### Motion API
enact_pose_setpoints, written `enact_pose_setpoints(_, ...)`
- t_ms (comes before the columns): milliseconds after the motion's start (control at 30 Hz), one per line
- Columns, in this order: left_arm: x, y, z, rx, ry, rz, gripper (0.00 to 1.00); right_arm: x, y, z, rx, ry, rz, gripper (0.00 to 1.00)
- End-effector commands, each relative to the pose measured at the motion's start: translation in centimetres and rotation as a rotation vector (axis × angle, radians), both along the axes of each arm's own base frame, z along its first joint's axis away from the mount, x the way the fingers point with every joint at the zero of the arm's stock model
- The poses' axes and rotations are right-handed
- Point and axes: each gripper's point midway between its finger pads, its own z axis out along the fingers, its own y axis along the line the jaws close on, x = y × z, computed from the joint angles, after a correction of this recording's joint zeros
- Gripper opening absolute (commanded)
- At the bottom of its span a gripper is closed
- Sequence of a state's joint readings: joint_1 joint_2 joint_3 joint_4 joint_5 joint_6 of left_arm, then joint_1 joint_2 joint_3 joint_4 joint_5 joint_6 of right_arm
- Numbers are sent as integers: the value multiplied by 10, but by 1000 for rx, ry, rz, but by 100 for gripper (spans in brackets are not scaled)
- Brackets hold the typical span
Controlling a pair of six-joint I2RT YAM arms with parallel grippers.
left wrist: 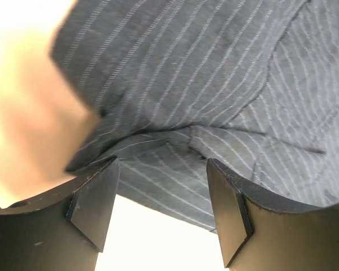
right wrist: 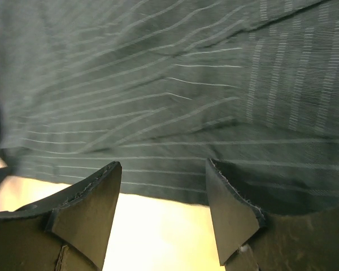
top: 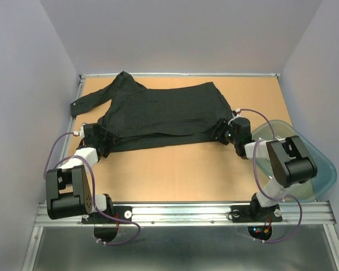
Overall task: Fold and stack the long sleeve shirts
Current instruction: Fold the shirt
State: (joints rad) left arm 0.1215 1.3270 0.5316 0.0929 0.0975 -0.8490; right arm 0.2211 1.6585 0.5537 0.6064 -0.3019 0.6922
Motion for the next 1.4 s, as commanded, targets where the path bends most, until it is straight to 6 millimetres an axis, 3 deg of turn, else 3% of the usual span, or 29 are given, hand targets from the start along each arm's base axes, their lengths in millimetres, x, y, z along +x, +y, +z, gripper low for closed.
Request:
enact_pose_setpoints(0, -7, 13, 15, 101, 26, -31, 75, 12, -16, 25, -172, -54, 8, 67)
enact_pose_setpoints(67, 2, 6, 36, 120, -35, -76, 75, 21, -19, 43, -241, -97, 31, 67)
enact_pose_setpoints(133, 10, -7, 52, 151, -81, -152, 75, 25, -22, 50, -307, -112, 51, 66)
enact_pose_setpoints(200, 22, -35, 75, 181, -127, -248, 75, 37, -19, 68, -351, -161, 54, 66)
enact_pose_setpoints(367, 52, -84, 109, 325, -186, -376, 72, 57, -15, 73, -522, -218, 84, 66)
enact_pose_setpoints(400, 54, -100, 100, 343, -164, -424, 71, 63, -13, 68, -567, -222, 95, 66)
enact_pose_setpoints(433, 63, -106, 109, 378, -177, -439, 71, 68, -16, 66, -597, -221, 79, 66)
enact_pose_setpoints(500, 70, -117, 104, 418, -154, -470, 71, 74, -17, 59, -633, -212, 72, 66)
enact_pose_setpoints(533, 69, -123, 84, 456, -87, -497, 71, 78, -16, 53, -649, -204, 78, 66)
enact_pose_setpoints(567, 76, -131, 87, 475, -87, -511, 71, 79, -14, 50, -659, -200, 79, 66)
enact_pose_setpoints(633, 77, -137, 61, 508, -10, -541, 71, 79, -11, 44, -670, -189, 87, 65)
enact_pose_setpoints(800, 66, -147, 15, 552, 117, -582, 71, 66, -6, 1, -706, -79, 132, 65)
enact_pose_setpoints(900, 50, -135, -10, 579, 208, -583, 71, 44, -6, -24, -725, 18, 165, 65)
enact_pose_setpoints(967, 35, -128, -20, 588, 255, -592, 71, 28, -5, -33, -727, 77, 192, 65)
enact_pose_setpoints(1033, 24, -124, -19, 578, 271, -597, 71, 2, -4, -36, -716, 158, 218, 66)
enact_pose_setpoints(1067, 8, -119, -26, 571, 305, -608, 71, -8, -5, -37, -706, 183, 222, 66)
enact_pose_setpoints(1167, -21, -112, -26, 538, 332, -626, 72, -49, -9, -33, -652, 278, 224, 66)
enact_pose_setpoints(1200, -26, -112, -18, 523, 311, -626, 72, -71, -16, -41, -660, 342, 237, 66)
enact_pose_setpoints(1300, -55, -110, -21, 465, 343, -655, 74, -102, -22, -35, -621, 399, 227, 66)
enact_pose_setpoints(1333, -59, -115, -10, 431, 300, -663, 74, -115, -16, -33, -569, 419, 252, 66)
enact_pose_setpoints(1367, -75, -119, -15, 374, 313, -686, 74, -133, -9, -30, -504, 426, 294, 66)
